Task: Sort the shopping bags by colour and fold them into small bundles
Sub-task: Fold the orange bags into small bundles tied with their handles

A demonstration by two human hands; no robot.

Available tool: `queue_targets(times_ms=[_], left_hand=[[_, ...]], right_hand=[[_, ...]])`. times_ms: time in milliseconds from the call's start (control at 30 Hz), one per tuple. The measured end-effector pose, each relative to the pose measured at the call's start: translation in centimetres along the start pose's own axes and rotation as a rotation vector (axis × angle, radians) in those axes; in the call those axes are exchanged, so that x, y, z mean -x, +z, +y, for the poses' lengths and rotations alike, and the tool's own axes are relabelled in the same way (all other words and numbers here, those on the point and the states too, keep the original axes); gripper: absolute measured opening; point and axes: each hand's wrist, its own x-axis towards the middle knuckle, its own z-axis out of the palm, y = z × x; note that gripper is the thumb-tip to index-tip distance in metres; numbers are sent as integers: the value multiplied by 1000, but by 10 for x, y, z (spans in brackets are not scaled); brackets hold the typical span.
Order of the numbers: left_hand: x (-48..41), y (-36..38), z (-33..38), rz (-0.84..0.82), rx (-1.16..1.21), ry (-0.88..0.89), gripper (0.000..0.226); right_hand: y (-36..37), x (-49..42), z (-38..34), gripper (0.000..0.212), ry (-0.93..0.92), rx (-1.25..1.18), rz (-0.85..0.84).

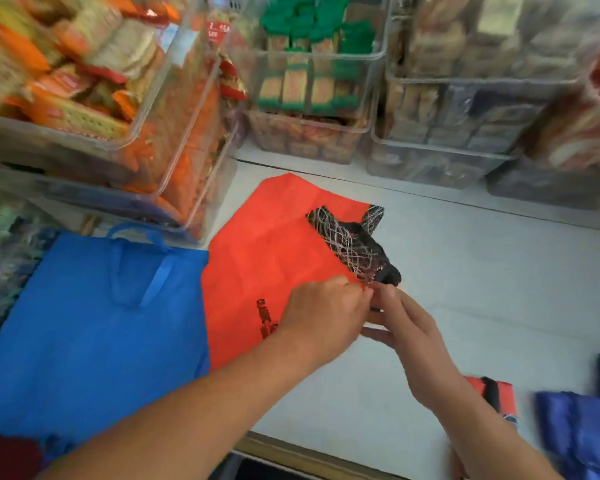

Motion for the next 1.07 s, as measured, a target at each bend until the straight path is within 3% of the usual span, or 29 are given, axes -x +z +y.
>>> queue_targets(times_ms=[67,133,200,267,400,500,533,600,733,900,1067], left_hand=[[9,7,29,-150,298,-64,26],[23,22,40,-290,493,-54,19],[43,36,33,-350,428,-83,36],[66,39,15,-333,332,-145,47],[121,38,-31,-381,148,-276,59],[160,47,-56,-575,-11,-268,83],[170,51,-62,-599,-40,-252,86],[179,58,-75,-609,-67,-237,87],[180,69,-114,-598,-87,-162,82],[181,78,-152,-554,-69,3,93],[182,87,-167,-350,-146,156,59]], right_hand=[[-13,10,7,33,24,-48,23],[-29,8,22,34,26,82,210],[-43,-2,33,36,2,257,339],[-51,-16,33,34,-43,398,356],[-51,-58,28,22,-37,469,400],[-55,-66,47,52,-79,699,471],[-54,-59,58,53,-190,830,464],[-40,-35,86,47,-418,1019,292],[0,9,153,60,-349,1158,-132],[7,14,195,71,-232,1231,-192],[8,11,197,77,-152,1220,-210]])
